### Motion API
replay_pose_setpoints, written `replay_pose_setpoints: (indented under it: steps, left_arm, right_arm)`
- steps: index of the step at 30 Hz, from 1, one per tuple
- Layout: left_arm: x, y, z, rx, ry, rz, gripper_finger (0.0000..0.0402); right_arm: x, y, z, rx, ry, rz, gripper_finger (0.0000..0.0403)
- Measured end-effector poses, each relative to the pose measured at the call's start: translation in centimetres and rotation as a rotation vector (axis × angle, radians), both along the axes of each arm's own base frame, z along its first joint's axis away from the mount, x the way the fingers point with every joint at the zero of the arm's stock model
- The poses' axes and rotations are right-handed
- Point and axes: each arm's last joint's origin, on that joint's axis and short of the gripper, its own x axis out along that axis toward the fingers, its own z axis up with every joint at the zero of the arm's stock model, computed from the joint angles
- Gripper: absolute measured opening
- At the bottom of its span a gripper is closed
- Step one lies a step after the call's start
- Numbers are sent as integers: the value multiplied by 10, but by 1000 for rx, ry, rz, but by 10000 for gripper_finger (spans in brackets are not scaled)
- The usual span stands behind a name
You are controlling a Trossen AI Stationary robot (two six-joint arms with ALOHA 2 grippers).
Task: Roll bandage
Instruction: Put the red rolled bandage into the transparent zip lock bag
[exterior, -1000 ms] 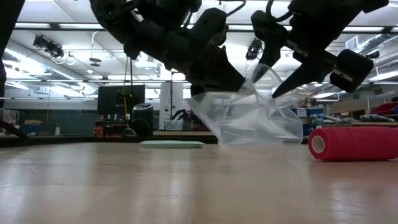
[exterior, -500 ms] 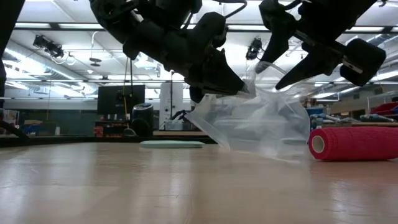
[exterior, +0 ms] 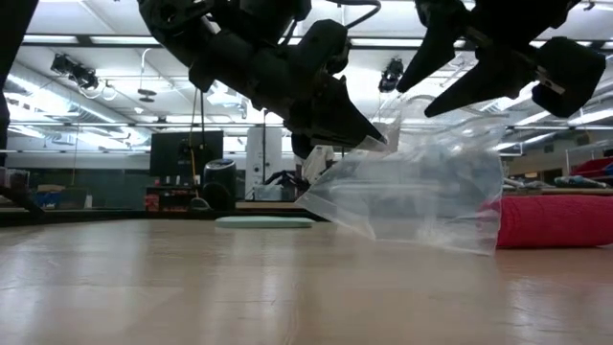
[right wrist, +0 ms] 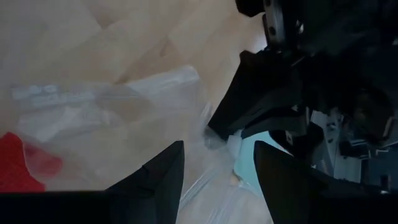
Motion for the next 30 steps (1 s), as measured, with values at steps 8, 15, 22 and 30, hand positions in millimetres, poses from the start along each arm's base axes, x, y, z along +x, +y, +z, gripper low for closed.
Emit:
replay_pose_setpoints:
  steps: [8,15,22,30]
  left_arm:
    - [0,0,0,1,3,0,0]
    - [0,0,0,1,3,0,0]
    - [0,0,0,1,4,0,0]
    - [0,0,0,1,4,1,0]
  right_arm:
    - [-4,6,3,81,-32,-31,188]
    - [-28,2,18,469,20,-164,187]
    - [-56,-9,-1,729,354,-477,186]
    - [-63,-9,-18,752,404,-569,185]
